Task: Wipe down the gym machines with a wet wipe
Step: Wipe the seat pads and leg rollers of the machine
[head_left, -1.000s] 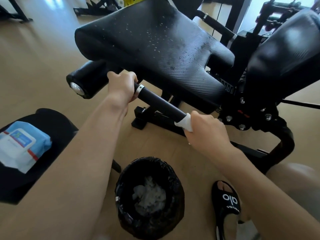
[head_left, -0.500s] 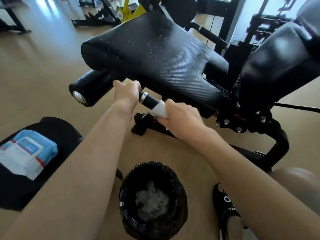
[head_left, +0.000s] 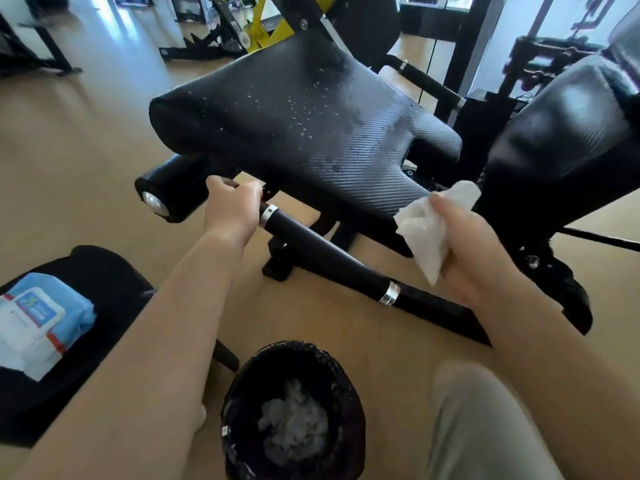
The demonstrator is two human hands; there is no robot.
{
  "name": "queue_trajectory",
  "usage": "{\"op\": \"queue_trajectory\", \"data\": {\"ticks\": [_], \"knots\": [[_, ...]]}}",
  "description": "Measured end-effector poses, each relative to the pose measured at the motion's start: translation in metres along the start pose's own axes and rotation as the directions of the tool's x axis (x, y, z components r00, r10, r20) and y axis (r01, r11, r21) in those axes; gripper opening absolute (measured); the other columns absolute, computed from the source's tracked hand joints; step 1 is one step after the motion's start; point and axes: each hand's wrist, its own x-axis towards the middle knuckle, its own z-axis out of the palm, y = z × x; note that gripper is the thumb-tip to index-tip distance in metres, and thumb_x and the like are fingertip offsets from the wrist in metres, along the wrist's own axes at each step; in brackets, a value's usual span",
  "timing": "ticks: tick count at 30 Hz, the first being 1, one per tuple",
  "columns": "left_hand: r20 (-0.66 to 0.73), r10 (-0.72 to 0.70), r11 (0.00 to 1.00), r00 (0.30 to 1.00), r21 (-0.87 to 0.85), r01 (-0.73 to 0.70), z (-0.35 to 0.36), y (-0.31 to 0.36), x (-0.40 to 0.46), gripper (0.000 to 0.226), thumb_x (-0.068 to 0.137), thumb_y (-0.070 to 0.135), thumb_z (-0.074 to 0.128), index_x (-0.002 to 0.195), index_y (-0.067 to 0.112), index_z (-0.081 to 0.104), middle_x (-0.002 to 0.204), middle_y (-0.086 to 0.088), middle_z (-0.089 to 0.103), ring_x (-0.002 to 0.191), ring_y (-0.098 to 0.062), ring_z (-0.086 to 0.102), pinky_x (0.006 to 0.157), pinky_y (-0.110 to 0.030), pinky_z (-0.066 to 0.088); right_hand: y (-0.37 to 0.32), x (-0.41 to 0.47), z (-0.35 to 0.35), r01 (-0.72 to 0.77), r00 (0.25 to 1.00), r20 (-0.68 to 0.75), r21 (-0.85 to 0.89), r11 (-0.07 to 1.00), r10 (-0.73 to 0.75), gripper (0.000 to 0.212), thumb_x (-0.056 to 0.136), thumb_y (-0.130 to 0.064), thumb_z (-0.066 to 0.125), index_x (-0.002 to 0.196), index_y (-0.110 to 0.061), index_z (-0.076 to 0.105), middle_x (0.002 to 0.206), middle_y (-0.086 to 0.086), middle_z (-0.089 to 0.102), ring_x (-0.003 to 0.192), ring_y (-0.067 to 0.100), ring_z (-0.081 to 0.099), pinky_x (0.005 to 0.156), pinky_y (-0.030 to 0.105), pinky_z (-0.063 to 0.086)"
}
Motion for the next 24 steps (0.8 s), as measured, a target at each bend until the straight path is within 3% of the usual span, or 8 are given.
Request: {"op": "queue_trajectory", "data": {"ticks": [3, 7, 10, 14, 17, 19, 22, 24], "knots": [[-0.028, 0.012, 0.999, 1.0, 0.043, -0.011, 0.002, -0.003, 0.002, 0.037, 0.093, 0.023, 0.052, 0.129, 0.021, 0.043, 0.108, -0.004, 0.054, 0.081, -0.014, 0.05, 0.066, -0.03, 0.039, -0.028, 0.044, -0.007, -0.006, 0.994, -0.101, 0.228, 0.974, 0.03, 0.017, 0.101, -0.029, 0.053, 0.098, -0.013, 0.059, 0.095, 0.004, 0.068, 0.092, 0.019, 0.066, 0.094, 0.034, 0.054], [-0.127, 0.028, 0.996, 0.991, 0.083, -0.017, 0.007, 0.001, 0.004, 0.04, 0.092, 0.019, 0.055, 0.131, 0.017, 0.046, 0.109, -0.002, 0.053, 0.094, -0.018, 0.053, 0.07, -0.03, 0.038, -0.037, 0.086, -0.004, 0.15, 0.878, -0.357, -0.429, 0.891, -0.32, 0.036, 0.079, -0.037, 0.062, 0.104, -0.013, 0.068, 0.105, 0.003, 0.07, 0.095, 0.023, 0.066, 0.084, 0.031, 0.05], [-0.176, 0.005, 0.996, 0.984, 0.083, 0.01, 0.011, 0.003, 0.003, 0.039, 0.092, 0.018, 0.057, 0.13, 0.016, 0.047, 0.115, -0.002, 0.054, 0.094, -0.017, 0.053, 0.068, -0.028, 0.037, -0.016, 0.094, 0.004, 0.317, 0.814, -0.02, -0.822, 0.474, -0.58, 0.06, 0.097, -0.036, 0.057, 0.149, -0.01, 0.043, 0.139, 0.006, 0.052, 0.125, 0.021, 0.052, 0.104, 0.032, 0.043], [-0.293, 0.073, 0.951, 0.953, 0.308, 0.022, 0.016, 0.011, -0.008, 0.041, 0.093, 0.018, 0.059, 0.13, 0.015, 0.043, 0.12, -0.004, 0.048, 0.102, -0.024, 0.052, 0.068, -0.026, 0.039, 0.03, 0.093, -0.002, 0.448, 0.873, 0.448, -0.893, -0.046, -0.193, 0.075, 0.105, -0.06, 0.022, 0.164, -0.017, 0.004, 0.172, 0.003, 0.003, 0.157, 0.015, -0.002, 0.128, 0.035, 0.0], [-0.312, 0.389, 0.725, 0.867, 0.685, -0.079, 0.025, 0.024, -0.021, 0.041, 0.097, 0.025, 0.058, 0.132, 0.012, 0.041, 0.127, -0.015, 0.048, 0.11, -0.032, 0.05, 0.081, -0.039, 0.044, 0.032, 0.097, -0.008, 0.498, 0.85, 0.494, -0.867, -0.023, -0.186, 0.076, 0.104, -0.061, 0.015, 0.163, -0.018, -0.004, 0.17, 0.002, -0.014, 0.155, 0.012, -0.018, 0.127, 0.033, -0.011], [-0.247, 0.544, 0.643, 0.802, 0.737, -0.209, 0.045, 0.034, -0.027, 0.038, 0.098, 0.03, 0.056, 0.129, 0.011, 0.044, 0.127, -0.014, 0.05, 0.109, -0.029, 0.052, 0.082, -0.038, 0.046, 0.031, 0.097, -0.01, 0.537, 0.828, 0.527, -0.843, 0.004, -0.194, 0.078, 0.103, -0.063, 0.016, 0.163, -0.018, -0.005, 0.17, 0.003, -0.018, 0.155, 0.014, -0.019, 0.127, 0.035, -0.007], [-0.061, 0.62, 0.551, 0.782, 0.744, -0.379, 0.082, 0.037, -0.031, 0.032, 0.102, 0.032, 0.051, 0.128, 0.014, 0.048, 0.127, -0.008, 0.05, 0.104, -0.021, 0.055, 0.074, -0.031, 0.048, 0.03, 0.093, -0.021, 0.544, 0.829, 0.505, -0.829, 0.129, -0.241, 0.081, 0.102, -0.062, 0.03, 0.163, -0.016, 0.003, 0.169, 0.005, -0.005, 0.157, 0.021, -0.002, 0.123, 0.032, 0.01], [0.034, 0.619, 0.442, 0.785, 0.811, -0.383, 0.092, 0.029, -0.027, 0.035, 0.103, 0.032, 0.047, 0.134, 0.015, 0.047, 0.134, -0.009, 0.048, 0.113, -0.023, 0.054, 0.071, -0.031, 0.047, 0.035, 0.089, -0.035, 0.511, 0.833, 0.489, -0.859, 0.022, -0.259, 0.081, 0.103, -0.063, 0.025, 0.162, -0.009, 0.012, 0.169, 0.008, 0.008, 0.158, 0.024, -0.001, 0.128, 0.04, 0.009]]}}
